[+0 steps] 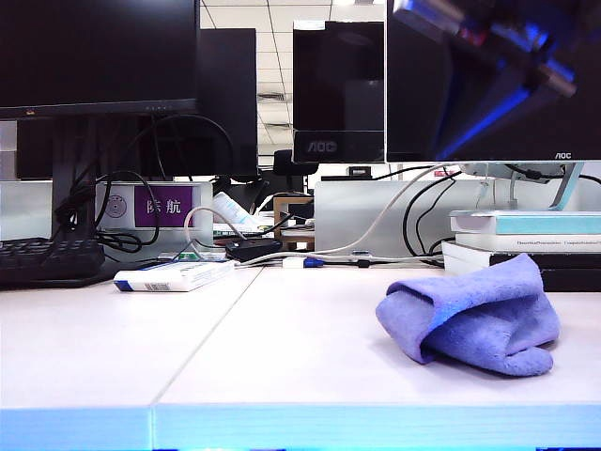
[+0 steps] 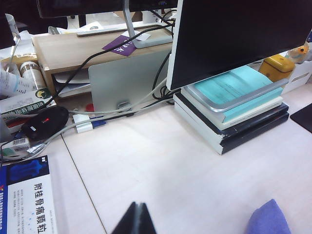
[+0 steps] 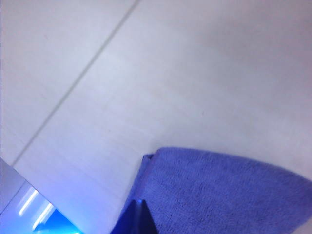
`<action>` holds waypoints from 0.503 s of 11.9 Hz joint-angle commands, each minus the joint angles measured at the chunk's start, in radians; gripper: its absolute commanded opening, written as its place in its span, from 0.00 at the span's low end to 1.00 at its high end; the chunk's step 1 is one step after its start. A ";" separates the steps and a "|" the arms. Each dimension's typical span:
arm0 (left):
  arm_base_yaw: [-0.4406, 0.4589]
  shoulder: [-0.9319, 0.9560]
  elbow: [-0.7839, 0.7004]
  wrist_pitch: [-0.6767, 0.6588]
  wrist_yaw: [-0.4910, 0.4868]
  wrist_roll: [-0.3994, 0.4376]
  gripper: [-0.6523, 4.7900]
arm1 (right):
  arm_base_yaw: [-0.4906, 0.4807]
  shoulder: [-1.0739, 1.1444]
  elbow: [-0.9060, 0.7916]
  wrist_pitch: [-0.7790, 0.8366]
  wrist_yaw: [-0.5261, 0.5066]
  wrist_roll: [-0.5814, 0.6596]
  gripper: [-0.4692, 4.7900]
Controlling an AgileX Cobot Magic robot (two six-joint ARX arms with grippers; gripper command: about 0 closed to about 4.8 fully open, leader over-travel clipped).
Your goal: Wipe the table from front to back using the rag.
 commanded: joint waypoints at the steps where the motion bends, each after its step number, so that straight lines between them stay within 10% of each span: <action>1: 0.000 -0.002 0.005 0.006 0.004 0.007 0.11 | 0.002 -0.249 -0.026 0.209 0.109 -0.104 0.08; 3: 0.000 -0.002 0.005 0.007 0.004 0.007 0.11 | -0.134 -0.858 -0.569 0.398 0.162 -0.092 0.08; 6: 0.000 -0.002 0.005 0.006 0.004 0.007 0.11 | -0.372 -0.943 -0.711 0.404 0.161 0.011 0.08</action>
